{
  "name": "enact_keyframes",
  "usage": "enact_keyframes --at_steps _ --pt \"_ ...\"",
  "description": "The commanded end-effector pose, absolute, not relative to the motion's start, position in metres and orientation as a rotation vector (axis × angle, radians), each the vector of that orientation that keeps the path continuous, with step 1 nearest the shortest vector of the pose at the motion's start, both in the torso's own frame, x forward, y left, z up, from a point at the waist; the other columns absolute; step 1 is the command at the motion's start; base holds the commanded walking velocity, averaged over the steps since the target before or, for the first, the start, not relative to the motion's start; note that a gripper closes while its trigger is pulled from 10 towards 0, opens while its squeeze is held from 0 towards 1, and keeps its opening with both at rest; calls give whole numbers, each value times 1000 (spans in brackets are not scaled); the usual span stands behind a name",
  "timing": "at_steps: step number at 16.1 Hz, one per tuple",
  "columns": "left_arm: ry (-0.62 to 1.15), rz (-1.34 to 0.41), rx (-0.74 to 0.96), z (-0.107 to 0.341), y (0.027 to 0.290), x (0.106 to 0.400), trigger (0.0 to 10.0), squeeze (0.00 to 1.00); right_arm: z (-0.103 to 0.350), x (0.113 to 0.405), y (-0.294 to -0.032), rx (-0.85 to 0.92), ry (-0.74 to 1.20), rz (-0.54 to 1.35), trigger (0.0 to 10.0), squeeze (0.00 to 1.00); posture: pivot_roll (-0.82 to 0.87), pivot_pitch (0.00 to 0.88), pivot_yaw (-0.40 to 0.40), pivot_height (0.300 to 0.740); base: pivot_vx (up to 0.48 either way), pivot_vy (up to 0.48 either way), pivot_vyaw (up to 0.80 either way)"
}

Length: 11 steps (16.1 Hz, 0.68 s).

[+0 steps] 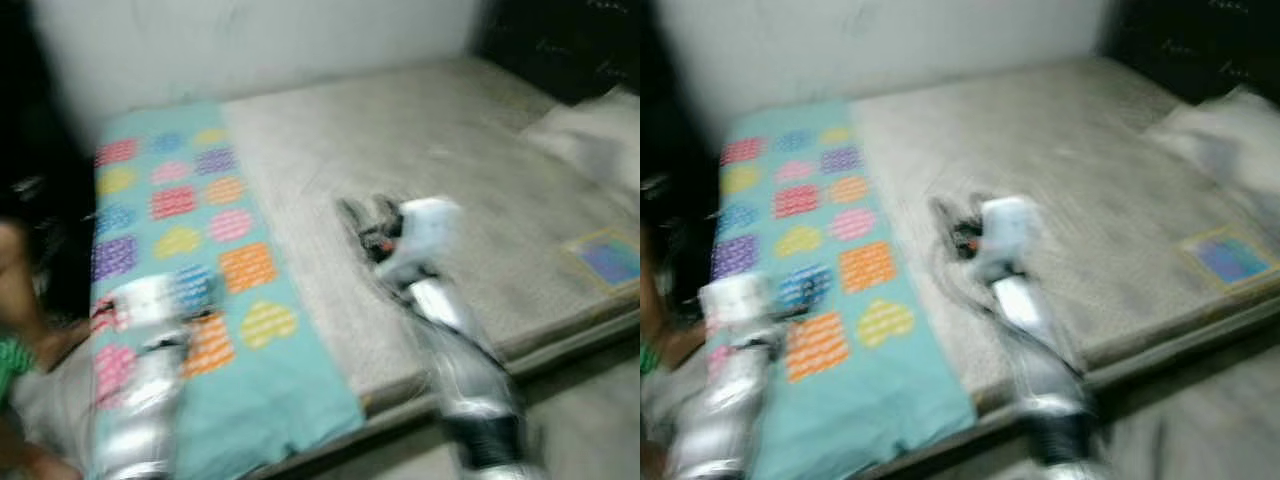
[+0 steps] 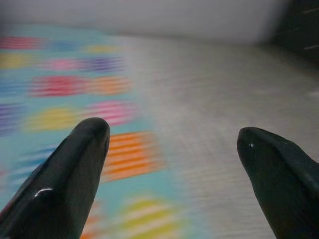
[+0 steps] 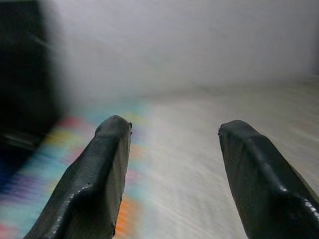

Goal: Clean up the room

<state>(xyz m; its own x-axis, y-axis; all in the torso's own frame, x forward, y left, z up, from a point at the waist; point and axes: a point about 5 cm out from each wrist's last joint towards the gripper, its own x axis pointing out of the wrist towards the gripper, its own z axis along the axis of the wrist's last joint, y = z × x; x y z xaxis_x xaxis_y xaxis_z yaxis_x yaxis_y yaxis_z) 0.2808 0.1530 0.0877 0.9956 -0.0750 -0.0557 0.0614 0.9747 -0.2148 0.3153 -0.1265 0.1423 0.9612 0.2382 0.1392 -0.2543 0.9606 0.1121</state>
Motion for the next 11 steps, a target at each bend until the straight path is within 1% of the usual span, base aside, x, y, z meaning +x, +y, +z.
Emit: enact_keyframes --at_steps 1,7,9,11 --pt "75 -17 -171 84 174 274 10000 0 151 317 -104 147 -144 299 10000 0 -111 0 33 740 0 0 0" --pt "91 -4 -175 80 174 272 10000 0 142 314 -107 139 -112 289 10000 0 -109 0 29 740 0 0 0" --pt "95 2 -171 80 175 271 10000 0 140 312 -105 105 -119 312 10000 0 -107 0 28 740 0 0 0" --pt "96 2 -170 79 174 271 10000 0 140 312 -104 84 -119 311 10000 0 -107 0 27 740 0 0 791"
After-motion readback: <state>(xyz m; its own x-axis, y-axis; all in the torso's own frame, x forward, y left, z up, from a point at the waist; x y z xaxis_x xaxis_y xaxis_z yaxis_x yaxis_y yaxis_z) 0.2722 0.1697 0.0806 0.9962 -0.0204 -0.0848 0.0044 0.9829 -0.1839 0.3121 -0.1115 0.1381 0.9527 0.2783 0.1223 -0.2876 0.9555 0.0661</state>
